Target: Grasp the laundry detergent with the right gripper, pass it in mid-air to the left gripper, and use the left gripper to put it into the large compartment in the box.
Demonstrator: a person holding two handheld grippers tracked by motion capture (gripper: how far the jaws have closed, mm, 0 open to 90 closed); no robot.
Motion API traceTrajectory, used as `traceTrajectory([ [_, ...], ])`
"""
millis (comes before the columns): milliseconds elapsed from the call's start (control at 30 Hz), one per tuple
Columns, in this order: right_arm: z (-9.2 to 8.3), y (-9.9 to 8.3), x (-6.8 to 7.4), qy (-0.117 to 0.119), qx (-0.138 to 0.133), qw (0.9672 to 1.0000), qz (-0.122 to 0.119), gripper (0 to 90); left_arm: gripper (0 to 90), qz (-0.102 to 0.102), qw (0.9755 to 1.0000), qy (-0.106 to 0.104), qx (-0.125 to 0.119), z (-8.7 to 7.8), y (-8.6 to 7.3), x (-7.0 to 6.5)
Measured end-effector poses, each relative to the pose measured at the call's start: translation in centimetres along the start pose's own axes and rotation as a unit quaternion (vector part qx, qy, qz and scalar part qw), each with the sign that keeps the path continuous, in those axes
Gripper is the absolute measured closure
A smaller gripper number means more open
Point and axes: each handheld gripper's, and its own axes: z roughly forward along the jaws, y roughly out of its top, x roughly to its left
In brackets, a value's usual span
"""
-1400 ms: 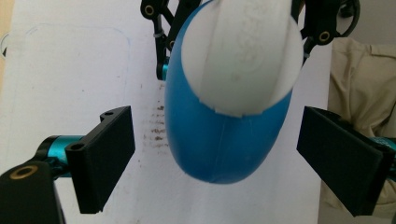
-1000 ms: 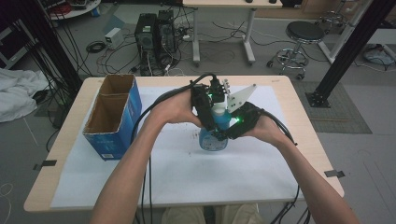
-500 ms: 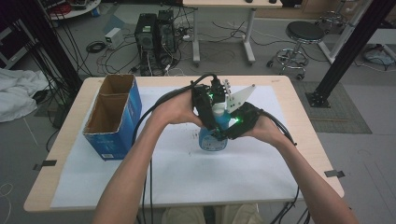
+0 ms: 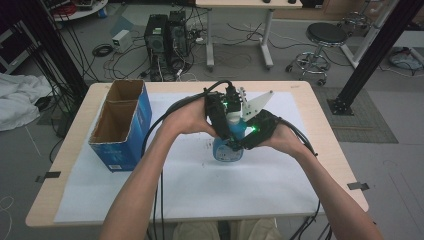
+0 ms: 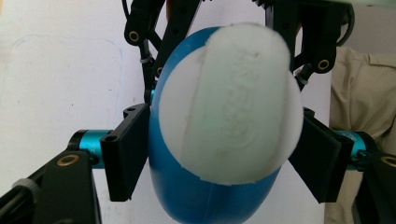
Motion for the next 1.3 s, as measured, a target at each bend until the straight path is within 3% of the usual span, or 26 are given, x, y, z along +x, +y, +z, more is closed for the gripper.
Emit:
traceTrajectory([
  [733,0.1,0.02,0.18,0.003,0.001,1.0,-0.005,46.4,36.4,0.002,1.0,-0.006,0.004,0.09,-0.04,0.01],
  [1300,0.48,0.04,0.43,0.017,-0.009,0.9998,-0.005,44.9,37.5,0.002,1.0,-0.003,0.009,-0.12,-0.05,-0.56],
])
